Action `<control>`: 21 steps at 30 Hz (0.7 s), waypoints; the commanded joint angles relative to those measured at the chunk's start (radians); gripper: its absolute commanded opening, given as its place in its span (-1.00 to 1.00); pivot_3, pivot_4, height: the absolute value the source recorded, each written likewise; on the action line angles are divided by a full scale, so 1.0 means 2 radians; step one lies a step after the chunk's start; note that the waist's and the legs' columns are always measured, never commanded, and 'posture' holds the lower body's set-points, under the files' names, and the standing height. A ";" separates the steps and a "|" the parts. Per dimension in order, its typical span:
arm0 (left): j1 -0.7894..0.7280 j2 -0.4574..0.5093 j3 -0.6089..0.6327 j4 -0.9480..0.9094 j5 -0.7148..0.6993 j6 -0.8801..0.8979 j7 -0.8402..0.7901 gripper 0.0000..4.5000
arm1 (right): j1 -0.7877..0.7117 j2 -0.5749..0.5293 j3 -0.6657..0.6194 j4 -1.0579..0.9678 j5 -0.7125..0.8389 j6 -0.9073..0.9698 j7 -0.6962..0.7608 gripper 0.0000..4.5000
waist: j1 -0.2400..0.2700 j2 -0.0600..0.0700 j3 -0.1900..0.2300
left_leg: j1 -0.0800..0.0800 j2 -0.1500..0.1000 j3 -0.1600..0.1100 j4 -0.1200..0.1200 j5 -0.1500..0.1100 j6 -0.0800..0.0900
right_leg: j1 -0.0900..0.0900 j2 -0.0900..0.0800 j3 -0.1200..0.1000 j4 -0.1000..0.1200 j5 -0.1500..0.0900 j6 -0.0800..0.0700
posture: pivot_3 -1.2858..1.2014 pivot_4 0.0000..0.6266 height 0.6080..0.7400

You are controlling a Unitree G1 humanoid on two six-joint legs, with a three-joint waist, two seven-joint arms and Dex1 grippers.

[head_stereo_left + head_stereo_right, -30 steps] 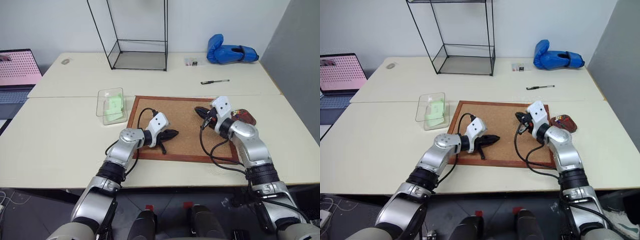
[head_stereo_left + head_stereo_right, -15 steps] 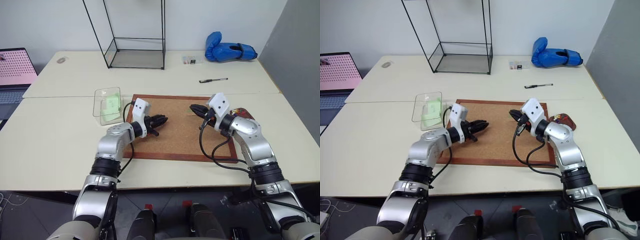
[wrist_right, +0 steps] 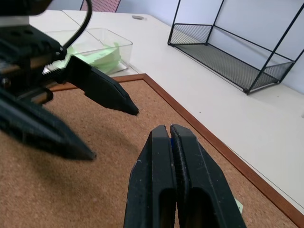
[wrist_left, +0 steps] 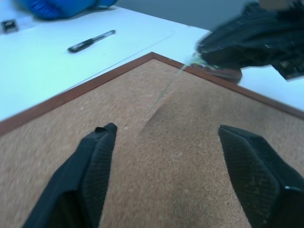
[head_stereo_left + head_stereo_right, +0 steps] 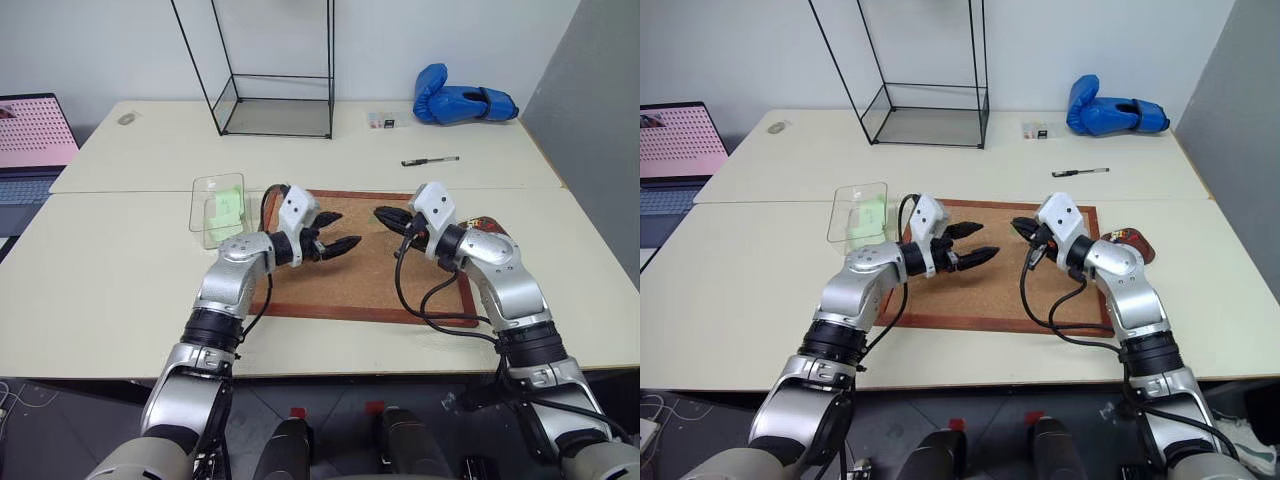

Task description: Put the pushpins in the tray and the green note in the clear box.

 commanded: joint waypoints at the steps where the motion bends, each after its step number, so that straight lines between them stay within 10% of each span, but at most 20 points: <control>1: -0.037 -0.005 -0.006 0.046 0.016 -0.057 -0.012 0.86 | -0.012 0.000 -0.006 -0.046 0.024 0.038 0.004 -1.00 | 0.000 0.000 0.000 | 0.000 0.000 0.000 0.000 0.000 0.000 | 0.000 0.000 0.000 0.000 0.000 0.000 | 0.03 -0.52 1.00; 15: -0.123 -0.045 -0.006 0.217 0.034 -0.136 -0.045 0.86 | -0.018 0.010 -0.016 -0.103 0.069 0.140 -0.021 -1.00 | 0.001 0.000 0.000 | -0.001 0.000 0.000 0.000 0.000 0.000 | -0.001 0.000 0.000 0.000 0.000 0.000 | 0.03 -0.52 1.00; 21: -0.138 -0.051 0.013 0.249 0.022 -0.125 -0.069 0.45 | -0.018 0.018 -0.025 -0.113 0.090 0.165 -0.039 -1.00 | 0.000 0.000 0.000 | -0.001 0.000 0.000 0.000 0.000 0.000 | -0.001 0.000 0.000 0.000 0.000 0.000 | 0.03 -0.52 1.00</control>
